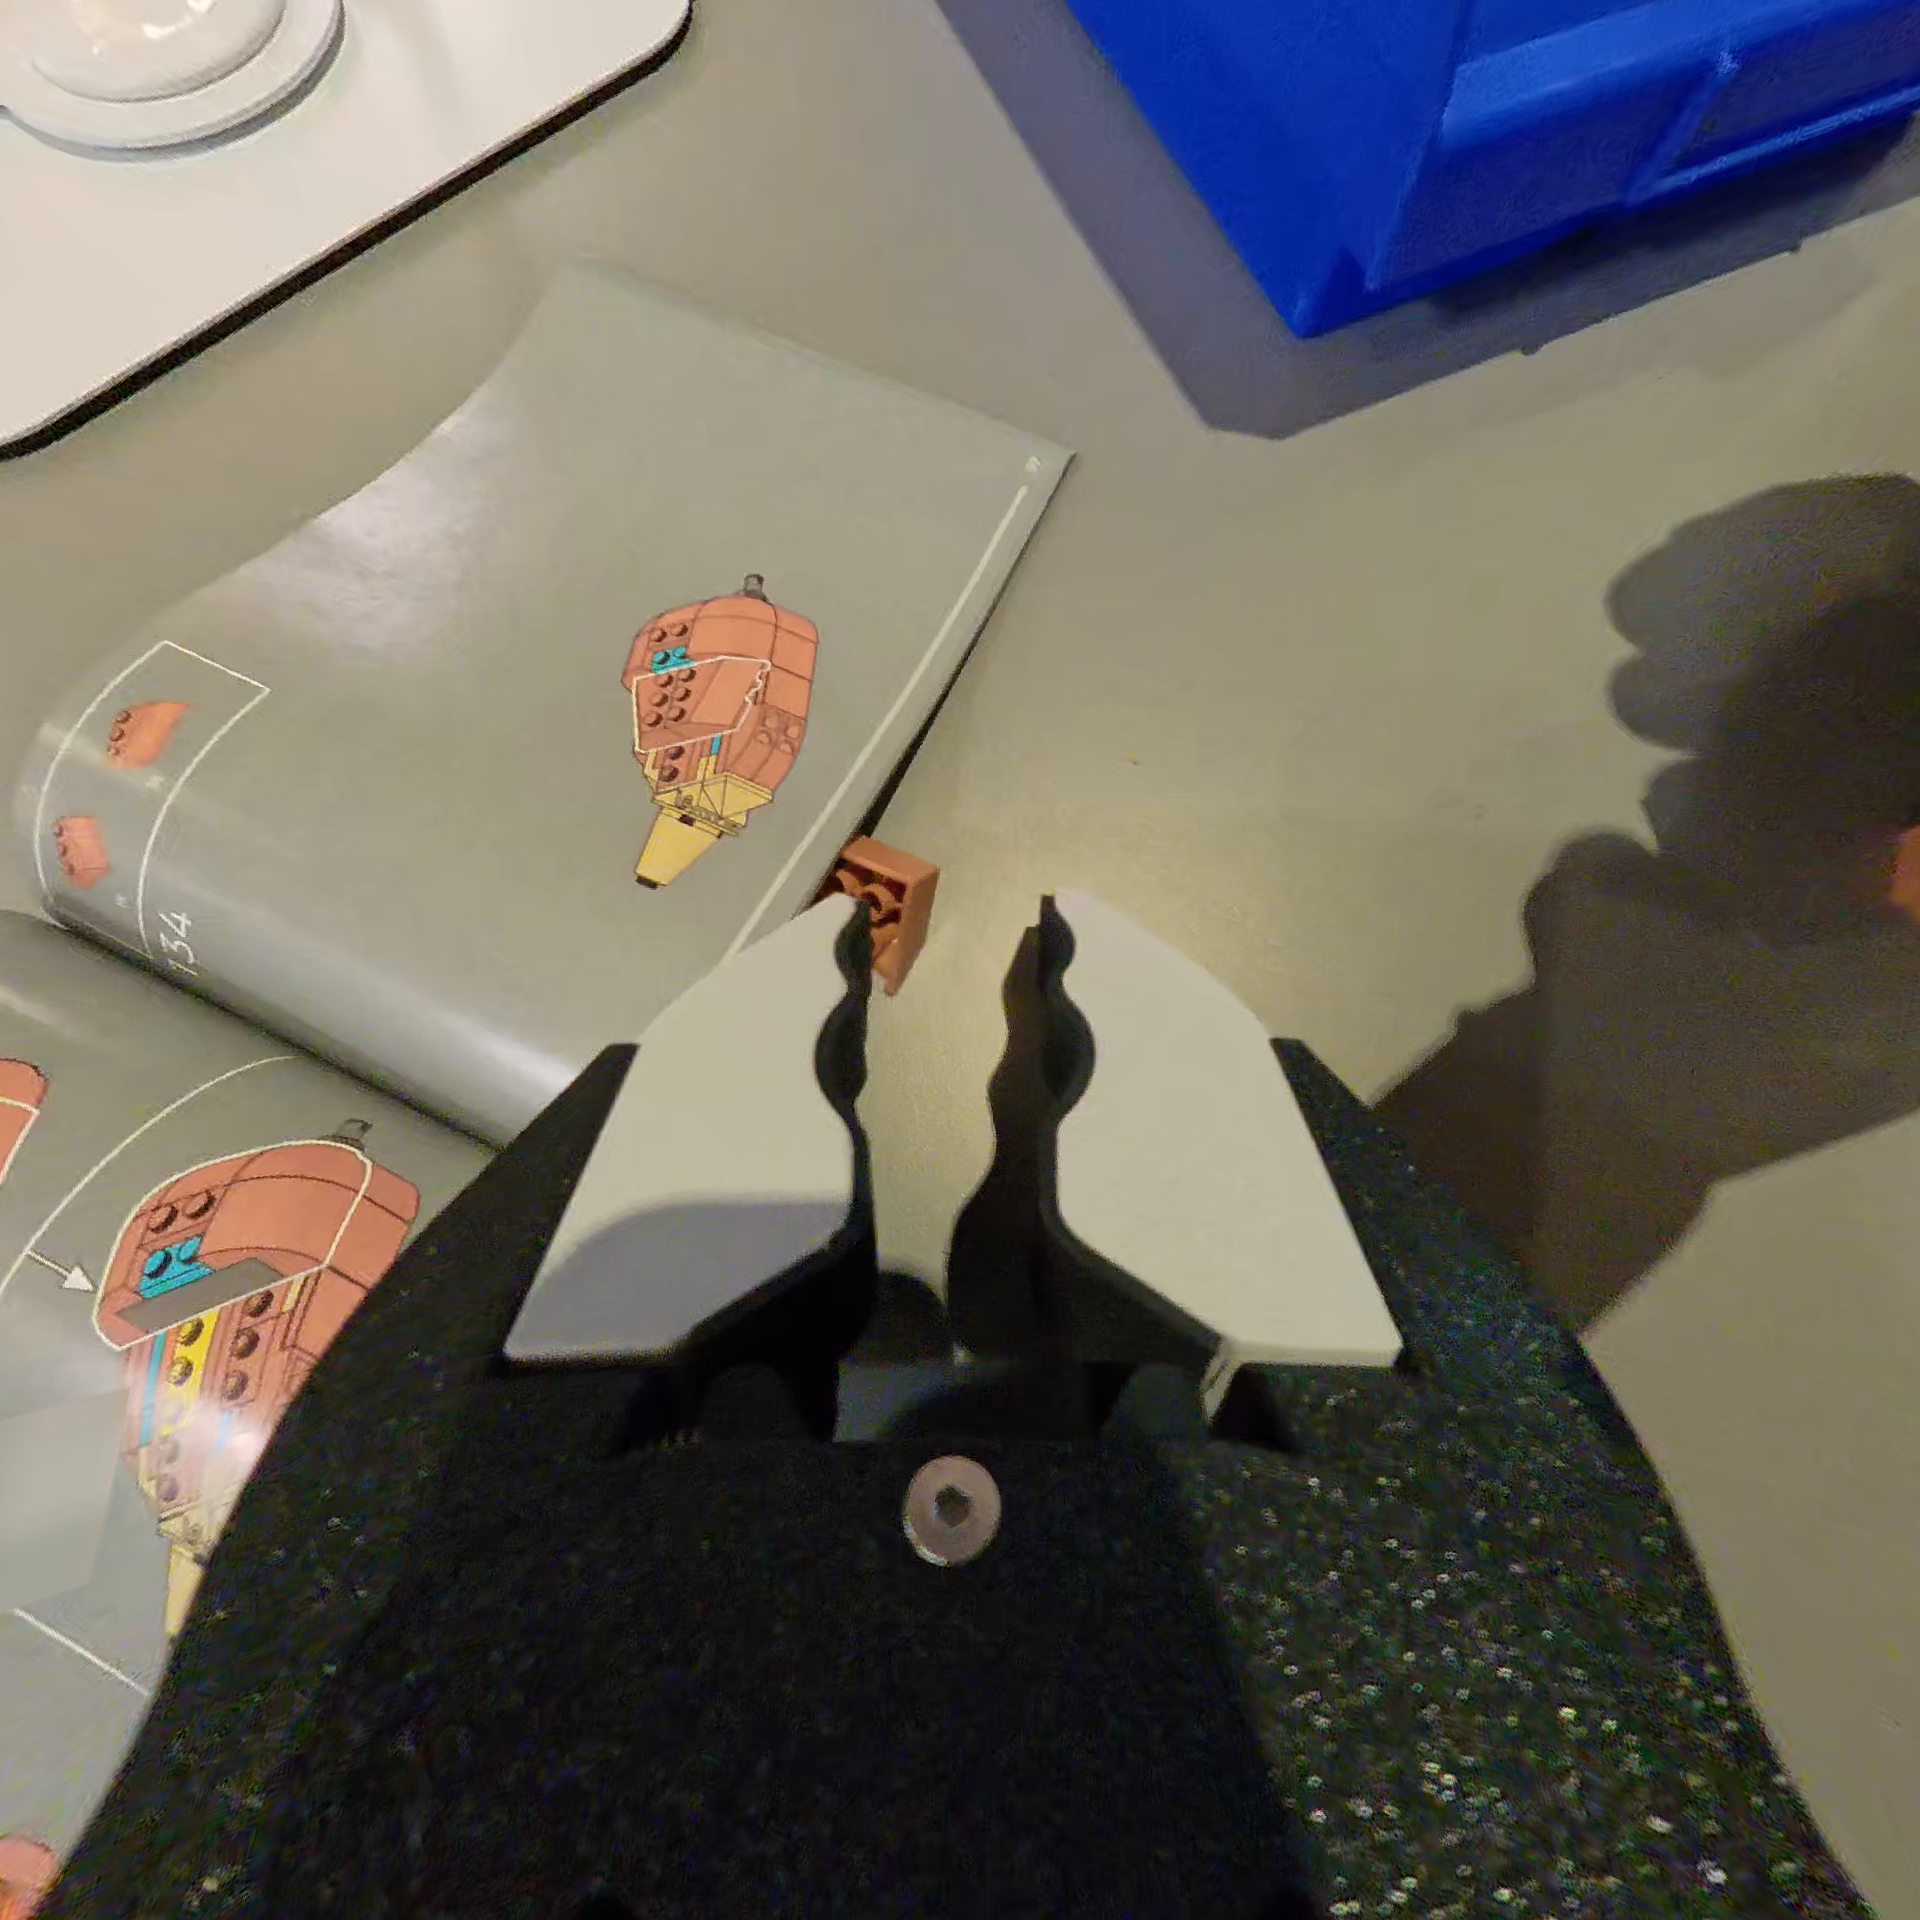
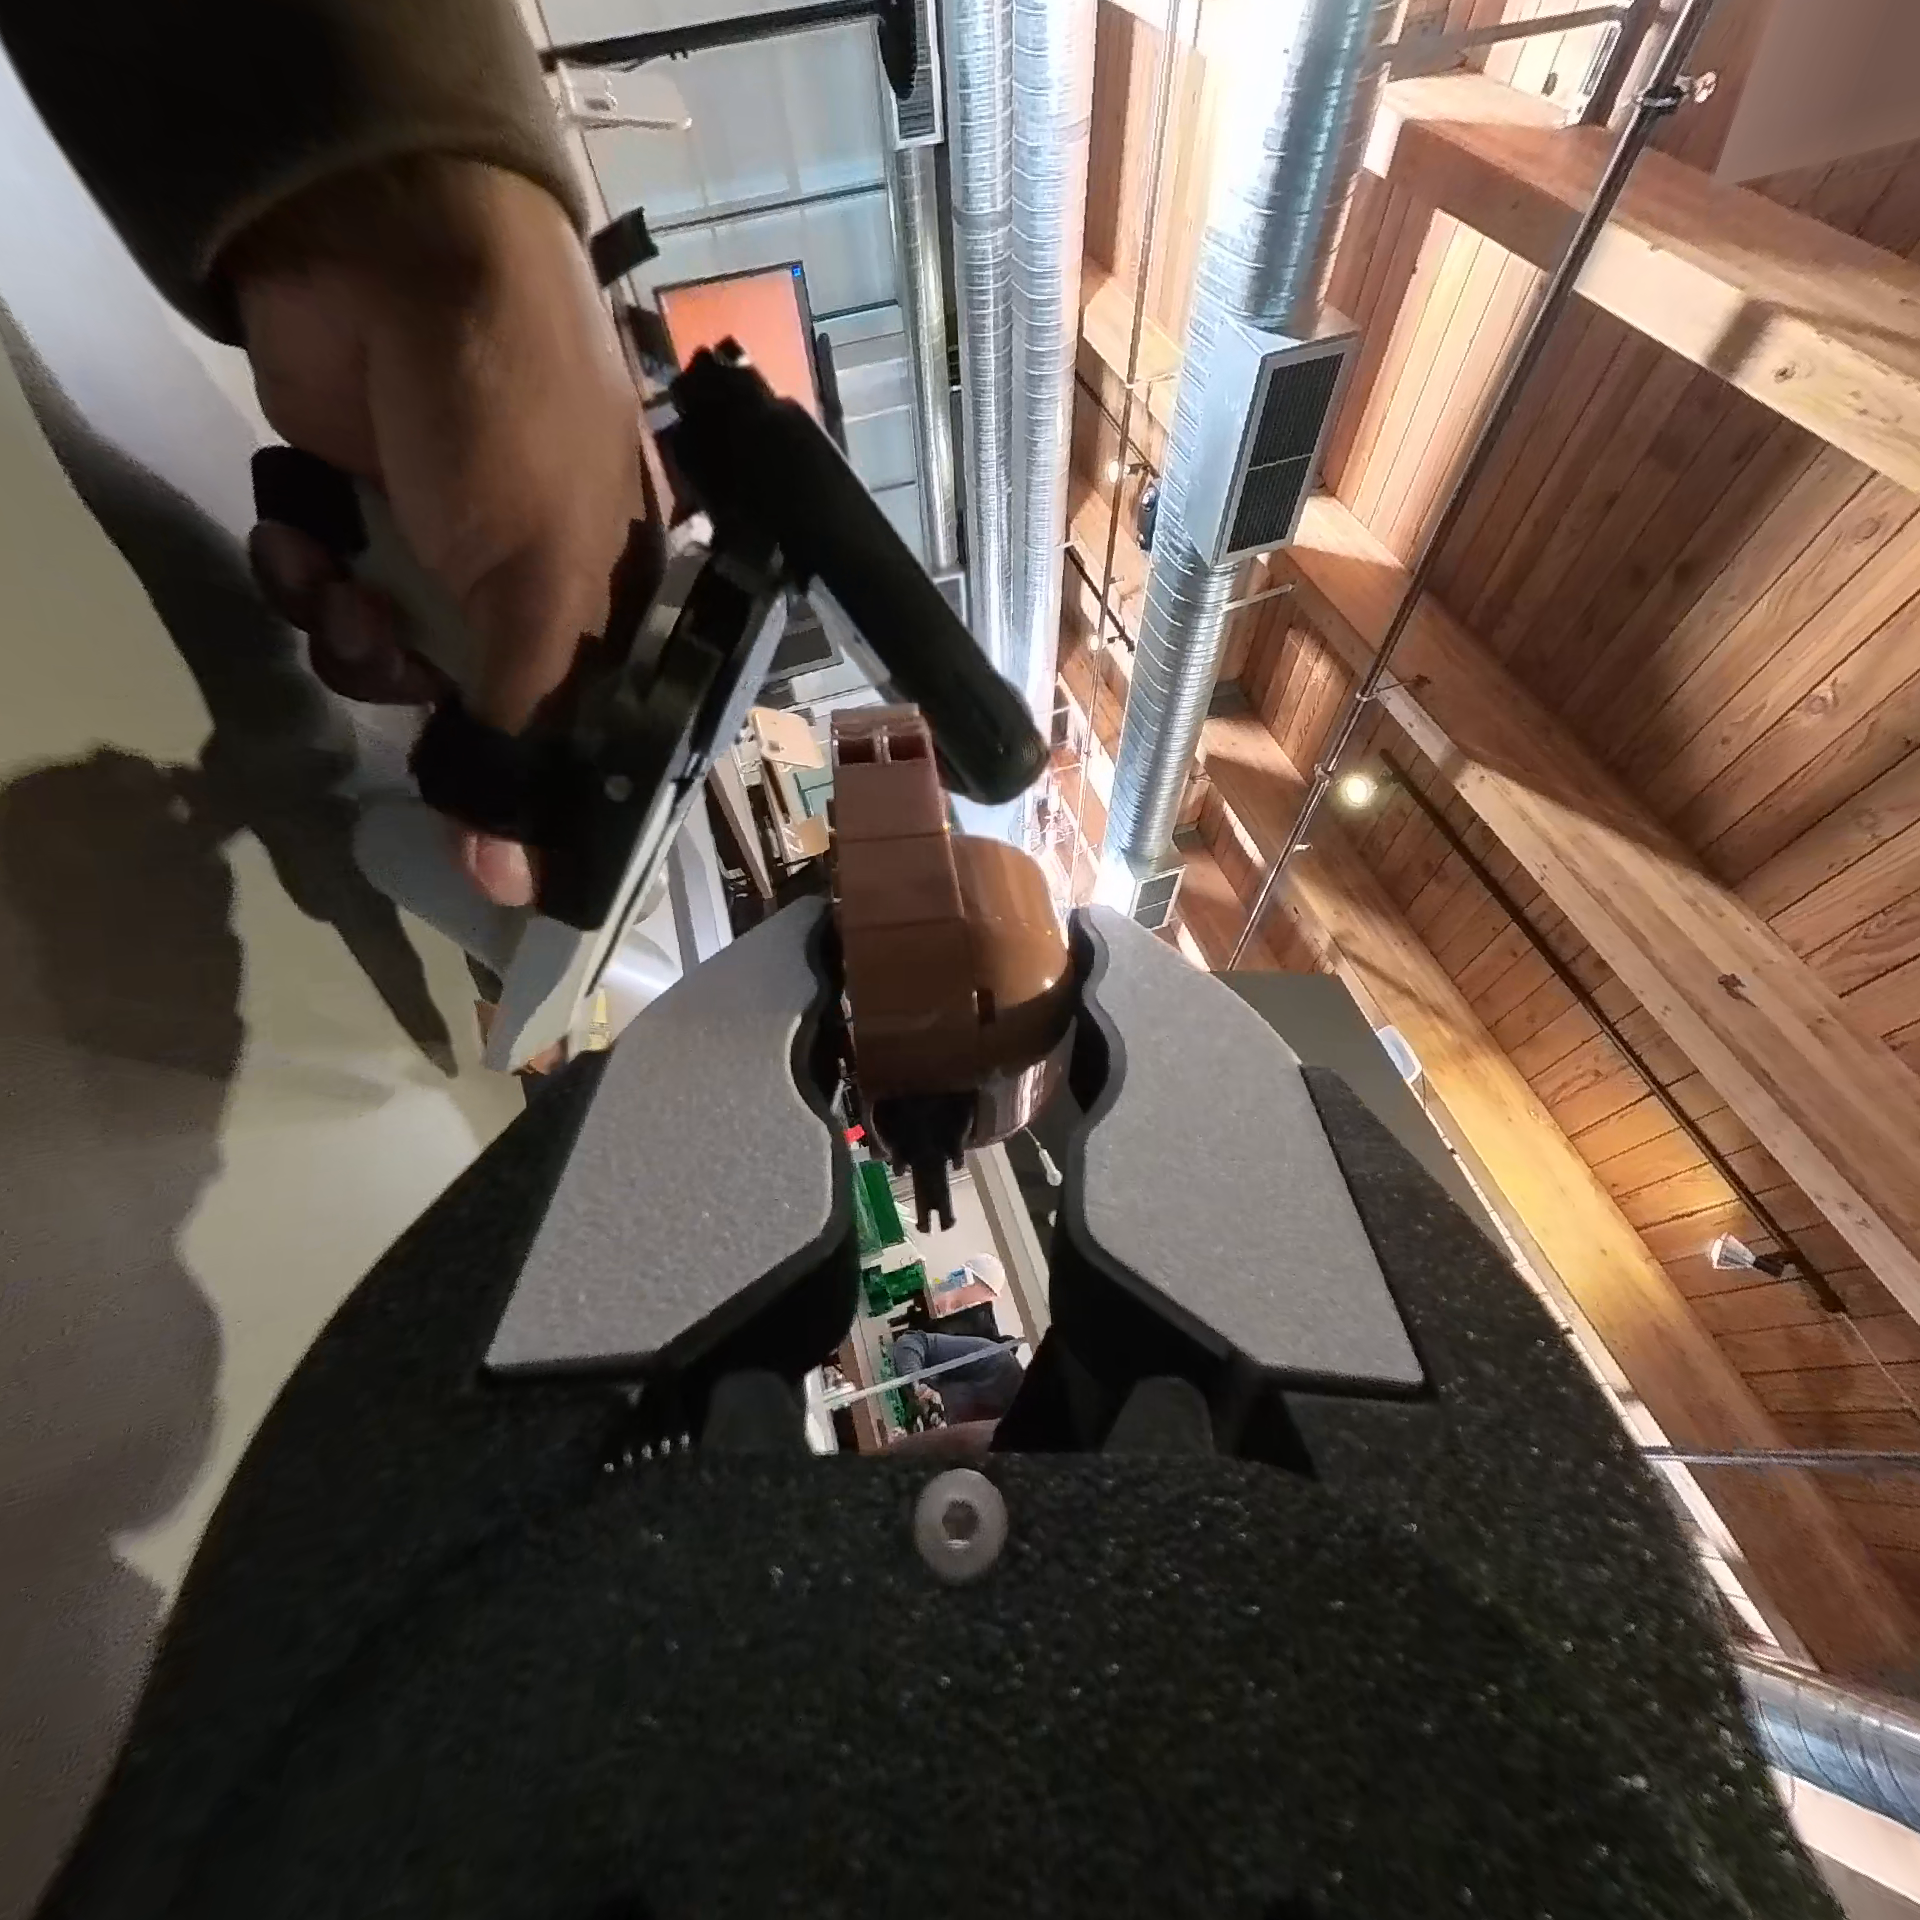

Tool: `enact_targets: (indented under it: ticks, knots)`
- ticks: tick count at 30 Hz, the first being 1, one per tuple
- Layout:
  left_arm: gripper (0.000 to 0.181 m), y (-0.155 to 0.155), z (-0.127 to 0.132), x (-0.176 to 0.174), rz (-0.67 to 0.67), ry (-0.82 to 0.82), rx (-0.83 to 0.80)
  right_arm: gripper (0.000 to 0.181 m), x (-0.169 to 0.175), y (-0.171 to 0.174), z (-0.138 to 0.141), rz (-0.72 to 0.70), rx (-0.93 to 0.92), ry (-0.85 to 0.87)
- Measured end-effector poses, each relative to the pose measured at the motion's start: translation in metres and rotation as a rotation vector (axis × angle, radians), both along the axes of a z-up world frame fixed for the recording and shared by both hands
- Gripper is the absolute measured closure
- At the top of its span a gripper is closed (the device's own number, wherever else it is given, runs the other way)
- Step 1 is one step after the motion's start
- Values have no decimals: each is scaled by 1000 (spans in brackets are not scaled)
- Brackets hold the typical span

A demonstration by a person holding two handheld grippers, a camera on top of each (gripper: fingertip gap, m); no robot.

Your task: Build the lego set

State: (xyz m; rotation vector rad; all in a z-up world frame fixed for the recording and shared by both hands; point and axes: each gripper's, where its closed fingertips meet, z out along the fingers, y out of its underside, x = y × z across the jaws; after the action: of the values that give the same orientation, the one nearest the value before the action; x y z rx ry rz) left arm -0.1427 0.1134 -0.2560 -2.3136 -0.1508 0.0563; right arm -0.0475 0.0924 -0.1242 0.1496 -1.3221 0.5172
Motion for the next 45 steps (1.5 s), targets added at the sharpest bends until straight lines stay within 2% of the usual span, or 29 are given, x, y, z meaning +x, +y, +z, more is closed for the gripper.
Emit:
enact_targets:
  ticks: [6,9,16,21,26,31,38,41,45]
  knots:
    - [170,4,-2,-9,34,60,-36,140,-1,-1,-3,2,3,-8]
    - [173,3,-2,-8,19,58,-31,140,-1,-1,-4,1,3,-12]
    - [180,-21,2,17,-84,-43,-14,140,-3,5,-7,-5,-13,-32]
    - [180,-43,12,42,-176,-192,14,140,-6,9,-10,-12,-29,-51]
    - [179,-57,17,42,-201,-181,32,140,-8,12,-12,-21,-37,-66]
    - [170,-61,20,53,-202,-276,52,140,-10,12,-15,-23,-33,-77]
    - [152,-66,11,33,-177,-82,-52,140,-11,13,-17,-18,-41,-92]
    - [150,-59,9,23,-159,49,-71,140,-11,14,-17,-19,-51,-98]
    - [150,-50,5,20,-140,76,-65,140,-13,17,-19,-33,-58,-106]
